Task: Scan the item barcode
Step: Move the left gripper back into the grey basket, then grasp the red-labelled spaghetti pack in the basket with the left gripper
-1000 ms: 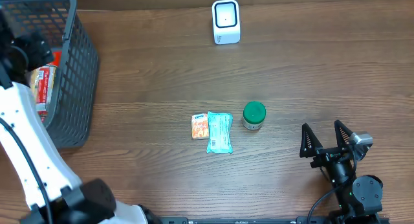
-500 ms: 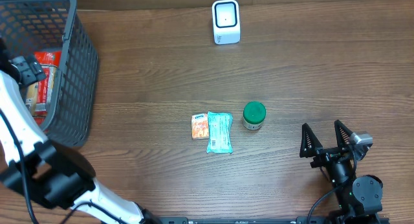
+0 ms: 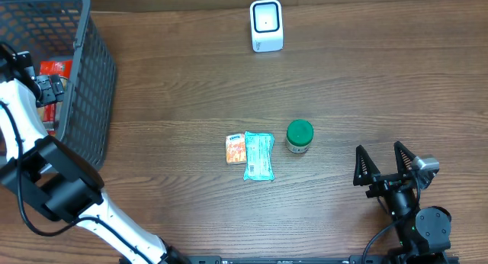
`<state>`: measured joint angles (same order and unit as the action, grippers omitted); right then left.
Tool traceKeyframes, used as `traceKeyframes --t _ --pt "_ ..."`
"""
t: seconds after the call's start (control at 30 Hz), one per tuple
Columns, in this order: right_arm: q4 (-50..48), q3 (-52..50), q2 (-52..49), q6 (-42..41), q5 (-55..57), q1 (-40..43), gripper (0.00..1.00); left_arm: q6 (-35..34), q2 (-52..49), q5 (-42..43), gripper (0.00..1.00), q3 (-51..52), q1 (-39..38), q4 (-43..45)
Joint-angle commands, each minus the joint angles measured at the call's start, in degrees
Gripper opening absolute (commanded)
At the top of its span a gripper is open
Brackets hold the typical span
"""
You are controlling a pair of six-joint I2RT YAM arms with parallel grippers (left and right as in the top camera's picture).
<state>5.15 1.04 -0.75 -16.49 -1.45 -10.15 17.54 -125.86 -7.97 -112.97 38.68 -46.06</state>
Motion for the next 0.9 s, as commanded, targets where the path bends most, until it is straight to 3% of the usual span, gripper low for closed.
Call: traceKeyframes --t 0.0,0.13,0.4,0.47,0.57,0.63,0.87 --pt "-0.3 -0.6 0.3 0.4 0.1 0.2 1.00 3.3 -4.0 0.5 1.00 0.0 0.7 1.2" --pt "-0.3 -0.6 0.3 0.4 0.1 0.2 1.00 3.7 -6.7 0.9 1.00 0.0 1.6 2.2" --pt "-0.3 -0.6 0.3 0.4 0.1 0.2 1.00 3.5 -9.6 12.5 1.00 0.0 4.9 1.7" --pt "-0.3 -0.6 0.3 0.4 0.1 0.2 1.00 3.0 -9.8 14.9 0.94 0.0 5.5 0.7" --pt "-0.3 -0.6 0.3 0.4 0.1 0.2 1.00 3.0 -9.8 18.2 0.73 0.0 5.8 -0.2" --pt "-0.3 -0.6 0.3 0.4 0.1 0.2 1.00 2.9 -9.8 20.6 0.66 0.0 5.7 -1.1" --pt "-0.3 -0.6 0.3 0.4 0.1 0.2 1.00 1.5 -9.8 19.9 0.79 0.0 3.8 -1.8"
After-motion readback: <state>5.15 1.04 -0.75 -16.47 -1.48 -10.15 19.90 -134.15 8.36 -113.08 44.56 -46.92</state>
